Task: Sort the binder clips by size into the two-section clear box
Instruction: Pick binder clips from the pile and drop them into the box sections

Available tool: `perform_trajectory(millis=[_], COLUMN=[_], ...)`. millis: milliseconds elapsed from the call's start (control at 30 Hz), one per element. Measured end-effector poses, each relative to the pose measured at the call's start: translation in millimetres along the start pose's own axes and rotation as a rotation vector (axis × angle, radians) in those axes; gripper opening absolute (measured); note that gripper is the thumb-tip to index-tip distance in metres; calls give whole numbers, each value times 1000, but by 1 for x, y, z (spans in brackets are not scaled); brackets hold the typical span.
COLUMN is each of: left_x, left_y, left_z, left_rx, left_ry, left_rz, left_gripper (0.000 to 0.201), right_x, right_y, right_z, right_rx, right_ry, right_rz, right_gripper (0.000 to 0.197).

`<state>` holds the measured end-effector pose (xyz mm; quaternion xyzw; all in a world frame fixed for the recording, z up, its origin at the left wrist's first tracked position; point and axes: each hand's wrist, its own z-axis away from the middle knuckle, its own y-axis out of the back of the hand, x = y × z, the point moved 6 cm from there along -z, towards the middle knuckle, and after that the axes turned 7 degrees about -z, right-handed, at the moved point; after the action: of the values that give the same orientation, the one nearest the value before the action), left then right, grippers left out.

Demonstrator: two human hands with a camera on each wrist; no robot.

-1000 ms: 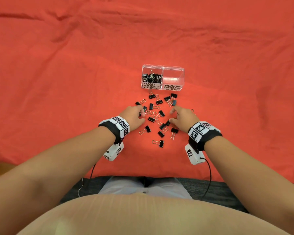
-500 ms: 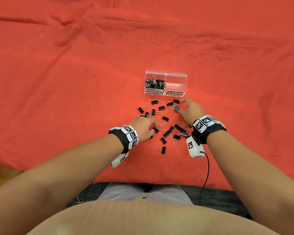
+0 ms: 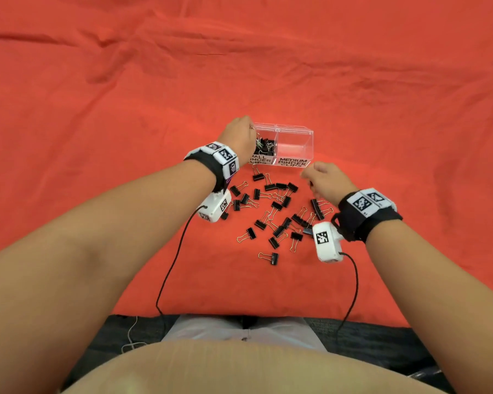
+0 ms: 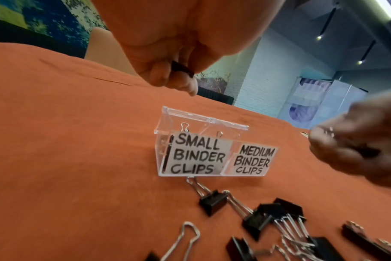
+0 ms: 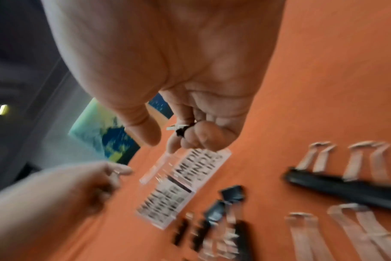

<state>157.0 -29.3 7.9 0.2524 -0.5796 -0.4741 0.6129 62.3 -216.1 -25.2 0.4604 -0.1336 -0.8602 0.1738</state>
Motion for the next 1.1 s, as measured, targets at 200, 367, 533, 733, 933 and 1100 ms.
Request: perform_trajectory(millis=[200,367,533,733,933,1100], left_x=[2,-8,-32,-67,-81,-84], left_y=[-21,-23,-14,-29,-68,-63], left_z=[-18,-3,24,77,122,121], left_rx=[-91,-74,-3,-116,-264,-244], left_ry=[-21,-48,-15,73,87,80], left_rz=[-113,-84,14,-37,-225,-173], left_gripper=[39,53,37,20,36,31], right_x=[-47,-84,-105,-99,-53,-24], right_y=[-6,-24,-44,-53,-99,-112], right_z=[-27,-45,-53,-39,-8,-10], right_rx=[23,91,90,113,-86,-112], right_ry=[50,200,241,323,366,303], right_rz=[-59,274,453,378,555,694], right_gripper=[19,16,30,36,28,32])
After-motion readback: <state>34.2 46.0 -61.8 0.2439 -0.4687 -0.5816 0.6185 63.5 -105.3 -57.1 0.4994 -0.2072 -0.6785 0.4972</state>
